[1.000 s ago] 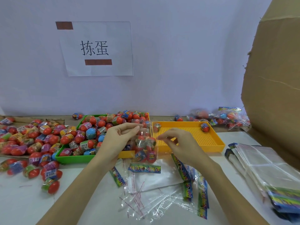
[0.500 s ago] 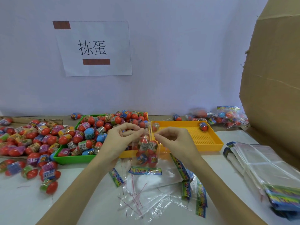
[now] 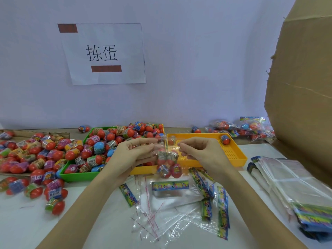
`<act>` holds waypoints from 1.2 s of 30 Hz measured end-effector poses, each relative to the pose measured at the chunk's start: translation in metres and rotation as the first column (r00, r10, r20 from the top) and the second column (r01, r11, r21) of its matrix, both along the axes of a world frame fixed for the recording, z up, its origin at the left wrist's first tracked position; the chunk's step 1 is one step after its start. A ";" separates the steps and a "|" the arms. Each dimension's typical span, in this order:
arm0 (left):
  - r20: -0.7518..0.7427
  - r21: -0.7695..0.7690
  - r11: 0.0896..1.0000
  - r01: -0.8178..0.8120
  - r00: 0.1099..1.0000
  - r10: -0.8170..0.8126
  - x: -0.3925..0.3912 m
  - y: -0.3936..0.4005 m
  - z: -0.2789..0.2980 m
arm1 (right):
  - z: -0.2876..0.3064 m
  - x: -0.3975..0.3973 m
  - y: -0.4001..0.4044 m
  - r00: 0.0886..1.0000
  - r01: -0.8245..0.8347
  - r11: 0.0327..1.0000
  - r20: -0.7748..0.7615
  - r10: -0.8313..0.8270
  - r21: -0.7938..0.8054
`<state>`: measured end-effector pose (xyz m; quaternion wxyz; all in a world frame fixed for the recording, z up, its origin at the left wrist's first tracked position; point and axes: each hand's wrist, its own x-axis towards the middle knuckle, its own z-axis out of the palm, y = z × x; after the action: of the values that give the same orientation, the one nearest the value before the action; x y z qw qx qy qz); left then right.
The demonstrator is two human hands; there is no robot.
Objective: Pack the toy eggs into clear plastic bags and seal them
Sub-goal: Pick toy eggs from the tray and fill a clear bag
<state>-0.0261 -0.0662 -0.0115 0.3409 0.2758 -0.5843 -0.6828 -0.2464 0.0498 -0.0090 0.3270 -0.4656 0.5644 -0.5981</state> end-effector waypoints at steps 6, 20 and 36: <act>-0.049 0.040 0.998 0.047 0.998 -0.045 0.000 0.001 0.001 | 0.002 -0.004 0.002 0.997 -0.041 0.999 0.065 0.041 0.004; -0.015 -0.131 0.972 0.193 0.980 -0.196 0.012 -0.010 -0.004 | 0.004 -0.008 0.001 0.995 -0.100 0.995 0.012 0.100 0.006; 0.115 -0.346 0.903 0.254 0.967 -0.228 0.026 -0.019 -0.006 | 0.004 -0.010 0.005 0.974 -0.168 0.986 -0.151 0.168 0.013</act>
<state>-0.0002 -0.0855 -0.0172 0.2775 0.1591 -0.7402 -0.5915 -0.2565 0.0545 -0.0046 0.3325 -0.5557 0.5464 -0.5312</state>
